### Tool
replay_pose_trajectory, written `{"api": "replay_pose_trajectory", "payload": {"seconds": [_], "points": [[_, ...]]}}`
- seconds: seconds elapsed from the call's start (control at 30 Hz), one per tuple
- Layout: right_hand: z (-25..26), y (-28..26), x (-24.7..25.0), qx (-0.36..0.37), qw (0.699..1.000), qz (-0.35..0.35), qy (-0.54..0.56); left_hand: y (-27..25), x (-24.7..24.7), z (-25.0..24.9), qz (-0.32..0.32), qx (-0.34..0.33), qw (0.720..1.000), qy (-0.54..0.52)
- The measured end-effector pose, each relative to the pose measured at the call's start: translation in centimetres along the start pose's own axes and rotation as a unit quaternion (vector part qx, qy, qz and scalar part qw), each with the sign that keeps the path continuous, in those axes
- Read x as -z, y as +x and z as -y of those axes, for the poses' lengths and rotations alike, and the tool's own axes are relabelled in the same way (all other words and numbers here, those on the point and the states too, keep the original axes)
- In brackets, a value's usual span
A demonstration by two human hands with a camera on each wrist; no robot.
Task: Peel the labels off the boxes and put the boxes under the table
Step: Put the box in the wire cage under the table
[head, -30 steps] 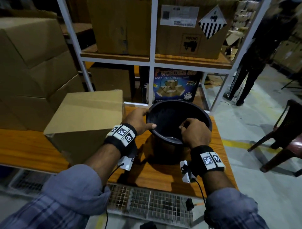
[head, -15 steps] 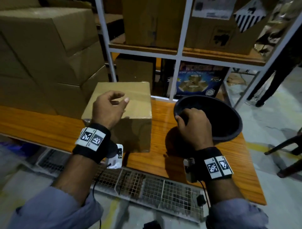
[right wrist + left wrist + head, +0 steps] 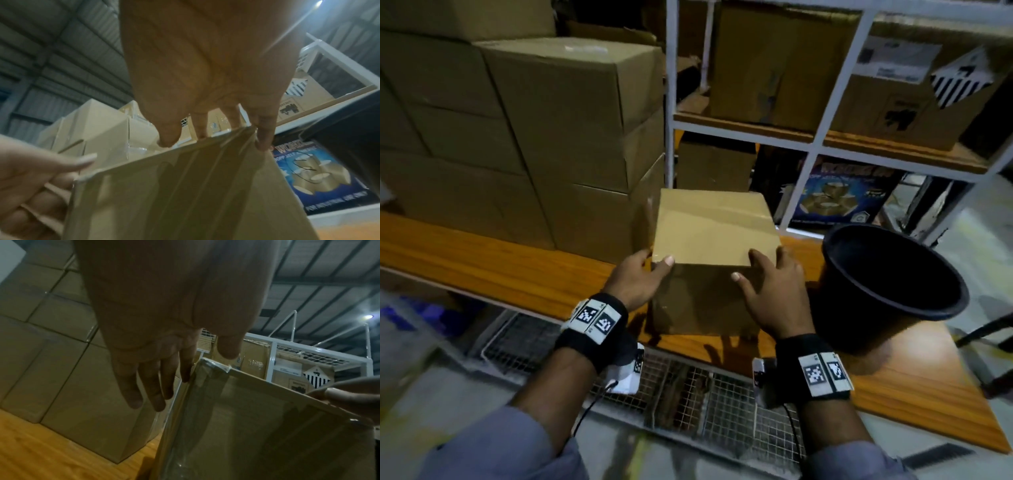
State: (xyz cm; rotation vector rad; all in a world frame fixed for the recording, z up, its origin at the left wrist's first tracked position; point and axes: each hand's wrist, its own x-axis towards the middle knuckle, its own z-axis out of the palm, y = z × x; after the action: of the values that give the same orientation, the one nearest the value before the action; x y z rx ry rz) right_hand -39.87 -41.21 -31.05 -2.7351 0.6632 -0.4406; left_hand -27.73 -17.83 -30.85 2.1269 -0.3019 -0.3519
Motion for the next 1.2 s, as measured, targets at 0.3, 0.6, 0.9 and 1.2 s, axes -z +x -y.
{"api": "replay_pose_trajectory", "payload": {"seconds": [0.3, 0.6, 0.9, 1.2], "points": [[2.5, -1.9, 0.9, -0.006, 0.995, -0.078, -0.057, 2.2, 2.0, 1.1, -0.016, 0.020, 0.994, -0.110], [2.1, -2.1, 0.4, -0.094, 0.986, 0.026, 0.137, 3.9, 0.2, 0.2, 0.007, 0.150, 0.963, -0.224], [-0.3, 0.0, 1.4, -0.104, 0.960, 0.034, 0.258, 4.2, 1.3, -3.5, -0.041, 0.088, 0.967, -0.238], [-1.2, 1.8, 2.7, -0.081, 0.985, 0.150, -0.011, 3.7, 1.4, -6.1, -0.044, -0.078, 0.985, -0.146]]}}
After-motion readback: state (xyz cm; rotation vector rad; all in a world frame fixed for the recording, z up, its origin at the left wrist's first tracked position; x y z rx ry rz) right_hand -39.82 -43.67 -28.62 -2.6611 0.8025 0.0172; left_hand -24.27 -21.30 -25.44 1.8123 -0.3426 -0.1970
